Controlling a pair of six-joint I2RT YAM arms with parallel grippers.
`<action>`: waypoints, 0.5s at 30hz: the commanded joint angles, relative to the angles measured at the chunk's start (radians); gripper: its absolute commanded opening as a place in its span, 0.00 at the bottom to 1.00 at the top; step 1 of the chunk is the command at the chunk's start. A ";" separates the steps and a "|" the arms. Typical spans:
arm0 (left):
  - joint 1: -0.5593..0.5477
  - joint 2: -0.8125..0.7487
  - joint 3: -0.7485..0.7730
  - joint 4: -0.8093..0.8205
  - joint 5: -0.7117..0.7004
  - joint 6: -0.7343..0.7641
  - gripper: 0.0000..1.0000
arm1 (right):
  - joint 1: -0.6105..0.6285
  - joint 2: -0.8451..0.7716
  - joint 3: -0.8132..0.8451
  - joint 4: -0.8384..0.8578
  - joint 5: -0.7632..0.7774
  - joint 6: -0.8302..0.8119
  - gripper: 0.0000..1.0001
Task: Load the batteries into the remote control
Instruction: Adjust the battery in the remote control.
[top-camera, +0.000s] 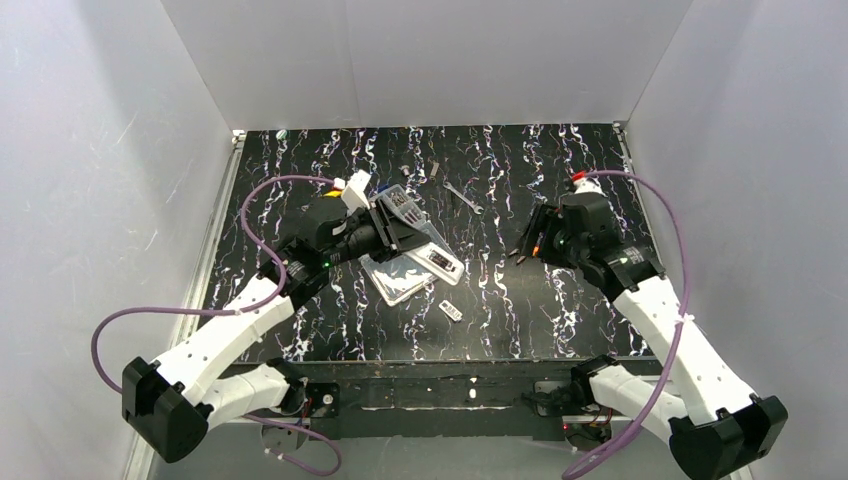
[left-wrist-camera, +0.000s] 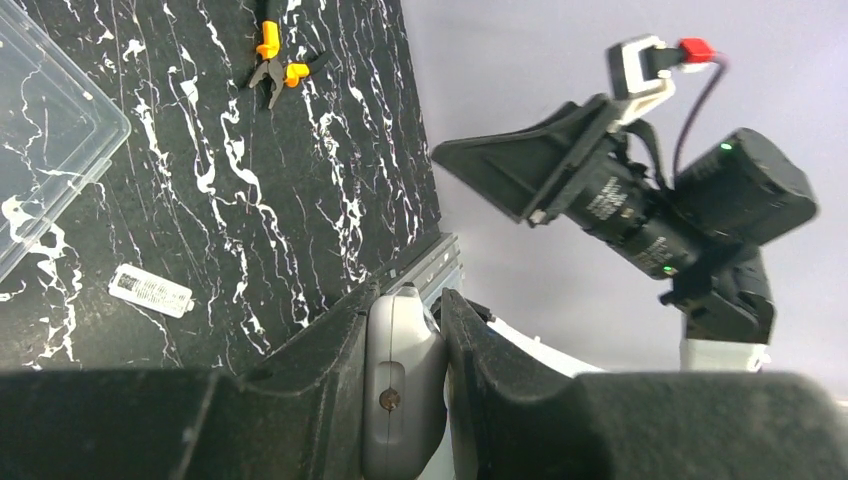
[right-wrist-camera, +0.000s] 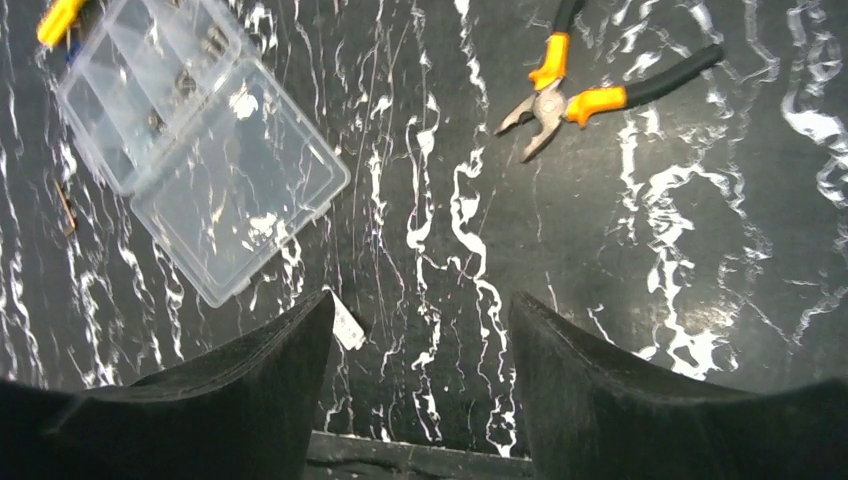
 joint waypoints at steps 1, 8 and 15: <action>0.004 -0.030 0.033 -0.042 0.034 0.045 0.00 | 0.048 -0.016 -0.142 0.161 -0.155 -0.057 0.73; 0.017 -0.011 0.121 -0.062 0.074 0.011 0.00 | 0.305 0.071 -0.292 0.344 -0.131 -0.105 0.76; 0.017 0.000 0.278 -0.168 0.093 0.064 0.00 | 0.443 0.105 -0.427 0.617 -0.127 -0.284 0.79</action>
